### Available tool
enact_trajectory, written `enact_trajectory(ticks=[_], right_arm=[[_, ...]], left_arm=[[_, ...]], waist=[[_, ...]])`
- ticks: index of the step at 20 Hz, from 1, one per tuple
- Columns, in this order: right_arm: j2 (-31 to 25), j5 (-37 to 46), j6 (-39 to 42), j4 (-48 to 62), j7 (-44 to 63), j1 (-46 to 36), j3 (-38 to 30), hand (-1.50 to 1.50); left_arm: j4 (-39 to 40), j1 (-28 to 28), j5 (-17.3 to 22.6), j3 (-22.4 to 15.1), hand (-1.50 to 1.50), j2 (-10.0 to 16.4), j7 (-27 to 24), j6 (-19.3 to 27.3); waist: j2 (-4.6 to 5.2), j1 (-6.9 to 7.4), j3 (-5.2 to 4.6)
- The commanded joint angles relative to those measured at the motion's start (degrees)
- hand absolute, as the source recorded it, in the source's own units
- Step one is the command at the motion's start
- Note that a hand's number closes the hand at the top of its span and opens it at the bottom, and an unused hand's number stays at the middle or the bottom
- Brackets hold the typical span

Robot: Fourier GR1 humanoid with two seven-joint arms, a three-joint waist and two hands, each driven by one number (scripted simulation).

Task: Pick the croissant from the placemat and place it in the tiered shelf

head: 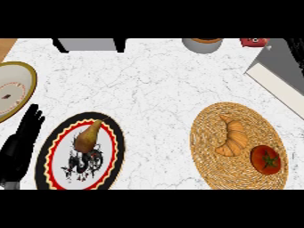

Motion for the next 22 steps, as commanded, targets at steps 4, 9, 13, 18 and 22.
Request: enact_trajectory(ticks=[4, 9, 13, 18, 22], right_arm=[[9.7, 13.6, -21.5, 6.2, 6.4, 1.4, 1.3, 1.50], [4.9, 26.9, -38.6, 16.8, 14.6, 10.1, -6.4, 1.50], [19.6, 39.0, -54.5, 17.1, 19.2, 11.3, 2.7, -1.50], [27.9, 57.4, -61.1, 23.1, 31.8, 10.8, 7.8, -1.50], [26.9, 67.9, -53.7, 27.6, 41.8, 11.7, 4.3, -1.50]], left_arm=[[0.8, -2.7, -0.4, 1.8, 0.00, 3.4, 4.7, -0.7], [1.6, 0.2, 0.4, 2.4, 0.00, 3.8, 5.0, -0.9], [1.0, 0.3, 1.1, 0.9, 0.00, 3.9, 6.6, -3.4], [4.1, -3.4, 0.7, 1.8, 0.00, 4.3, 8.6, -3.0], [4.2, -1.2, 0.2, 1.4, 0.00, 3.7, 7.2, -2.9]], waist=[[2.00, 0.33, -0.51], [2.77, -3.58, -1.09], [1.93, 0.89, -0.75], [1.75, -0.21, -1.02], [1.54, -0.59, -1.37]])
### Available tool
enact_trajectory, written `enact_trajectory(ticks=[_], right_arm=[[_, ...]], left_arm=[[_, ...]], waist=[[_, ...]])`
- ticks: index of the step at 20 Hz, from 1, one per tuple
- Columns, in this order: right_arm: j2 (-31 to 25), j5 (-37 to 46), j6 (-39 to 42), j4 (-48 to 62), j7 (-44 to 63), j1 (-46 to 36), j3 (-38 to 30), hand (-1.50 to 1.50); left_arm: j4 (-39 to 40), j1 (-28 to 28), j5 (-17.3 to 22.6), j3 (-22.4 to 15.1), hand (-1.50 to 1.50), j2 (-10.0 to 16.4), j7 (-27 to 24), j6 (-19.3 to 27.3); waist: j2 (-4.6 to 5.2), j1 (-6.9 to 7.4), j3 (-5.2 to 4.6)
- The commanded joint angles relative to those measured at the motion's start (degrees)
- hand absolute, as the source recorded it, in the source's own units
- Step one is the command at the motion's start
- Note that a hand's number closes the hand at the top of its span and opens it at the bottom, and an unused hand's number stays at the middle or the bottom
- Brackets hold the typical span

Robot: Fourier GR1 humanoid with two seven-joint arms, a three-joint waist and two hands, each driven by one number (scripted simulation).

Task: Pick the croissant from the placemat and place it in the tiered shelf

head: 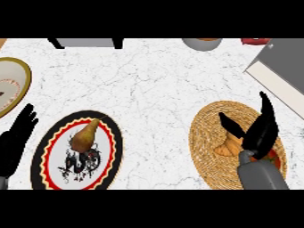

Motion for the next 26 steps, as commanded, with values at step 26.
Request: enact_trajectory(ticks=[26], right_arm=[[7.4, 22.7, 69.0, -2.7, 49.4, -13.6, -1.2, -1.50]], left_arm=[[0.9, 1.4, -0.2, 1.8, 0.00, 0.2, -1.5, -2.9]], waist=[[-0.14, 0.51, 0.57]])
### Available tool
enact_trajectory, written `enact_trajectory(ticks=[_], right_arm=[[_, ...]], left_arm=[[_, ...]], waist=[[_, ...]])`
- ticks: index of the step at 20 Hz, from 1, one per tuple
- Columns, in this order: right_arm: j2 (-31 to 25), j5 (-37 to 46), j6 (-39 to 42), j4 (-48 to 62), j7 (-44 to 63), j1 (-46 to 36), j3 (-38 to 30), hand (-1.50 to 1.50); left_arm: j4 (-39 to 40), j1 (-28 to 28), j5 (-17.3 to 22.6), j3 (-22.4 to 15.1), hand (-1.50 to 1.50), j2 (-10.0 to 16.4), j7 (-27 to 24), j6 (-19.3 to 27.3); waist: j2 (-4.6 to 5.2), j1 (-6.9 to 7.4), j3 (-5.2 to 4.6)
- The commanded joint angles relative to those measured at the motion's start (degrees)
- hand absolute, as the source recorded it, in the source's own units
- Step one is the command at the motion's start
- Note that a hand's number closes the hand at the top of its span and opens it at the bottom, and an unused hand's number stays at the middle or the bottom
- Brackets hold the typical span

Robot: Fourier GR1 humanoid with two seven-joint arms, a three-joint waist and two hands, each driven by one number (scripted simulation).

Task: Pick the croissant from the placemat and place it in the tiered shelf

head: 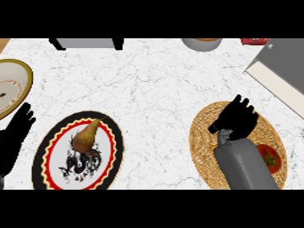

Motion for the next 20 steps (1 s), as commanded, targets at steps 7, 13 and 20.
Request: enact_trajectory(ticks=[7, 13, 20], right_arm=[[0.9, 1.1, 13.3, -4.4, 13.0, 0.1, -1.5, -1.50], [0.9, 3.7, 11.9, -5.5, 5.4, 4.5, -4.9, -1.50], [0.9, 4.2, 11.0, -4.7, 3.8, 6.7, -6.4, -1.50]], left_arm=[[-2.8, 1.5, -1.8, -1.5, 0.00, -2.6, 0.3, 0.9], [3.3, -5.4, -0.4, 2.1, 0.00, -1.9, 2.5, -1.7], [2.6, -1.0, -3.3, 1.9, 0.00, -3.7, -1.2, -1.6]], waist=[[0.24, 0.62, 0.15], [0.52, -0.14, 0.16], [0.53, 0.35, 0.17]])
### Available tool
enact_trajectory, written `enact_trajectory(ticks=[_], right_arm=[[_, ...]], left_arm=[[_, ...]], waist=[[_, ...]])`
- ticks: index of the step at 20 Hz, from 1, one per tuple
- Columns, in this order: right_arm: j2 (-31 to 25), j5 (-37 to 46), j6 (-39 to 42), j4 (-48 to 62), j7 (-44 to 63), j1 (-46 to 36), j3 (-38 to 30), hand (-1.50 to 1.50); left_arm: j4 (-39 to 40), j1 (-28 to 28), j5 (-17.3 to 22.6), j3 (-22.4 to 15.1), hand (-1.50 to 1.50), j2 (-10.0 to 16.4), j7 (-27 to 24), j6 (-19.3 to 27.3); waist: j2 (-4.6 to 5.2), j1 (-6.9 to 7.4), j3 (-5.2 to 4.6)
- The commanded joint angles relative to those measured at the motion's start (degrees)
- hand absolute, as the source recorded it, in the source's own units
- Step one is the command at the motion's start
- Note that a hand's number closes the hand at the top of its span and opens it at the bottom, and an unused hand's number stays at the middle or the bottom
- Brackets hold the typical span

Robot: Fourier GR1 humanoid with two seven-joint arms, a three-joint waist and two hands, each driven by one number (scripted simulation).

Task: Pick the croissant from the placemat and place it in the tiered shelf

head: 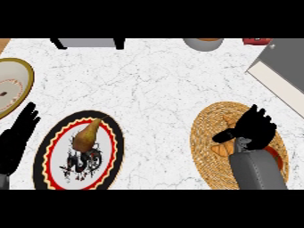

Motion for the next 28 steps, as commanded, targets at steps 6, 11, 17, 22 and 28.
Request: enact_trajectory(ticks=[6, 11, 17, 22, 28], right_arm=[[0.6, -1.5, 1.2, 0.7, 7.5, 2.5, 0.1, 1.50], [0.6, 0.3, -3.3, 9.7, 3.4, -1.8, -2.1, 1.50], [0.1, 5.3, 0.0, 3.3, 2.0, 2.0, 0.2, 1.50], [0.6, 6.6, -1.0, -3.4, 2.4, 1.9, 4.5, 1.50], [-8.2, -2.9, -2.7, 4.0, -18.8, -12.9, -6.4, 1.50]], left_arm=[[3.1, -3.8, 0.2, 2.4, 0.00, 0.0, 2.5, -1.7], [-2.3, 0.1, -1.7, 1.6, 0.00, -1.0, 2.5, -1.3], [-0.3, -1.2, -2.2, 3.2, 0.00, -1.2, 2.0, -2.5], [0.7, -0.9, -3.5, 4.6, 0.00, -2.9, 0.7, -3.6], [2.7, -2.7, -3.9, 4.3, 0.00, -3.1, 0.8, -4.4]], waist=[[0.24, -0.42, 0.10], [0.35, 0.67, 0.15], [0.24, 0.12, 0.11], [0.19, 0.03, 0.12], [0.42, 0.35, 0.14]])
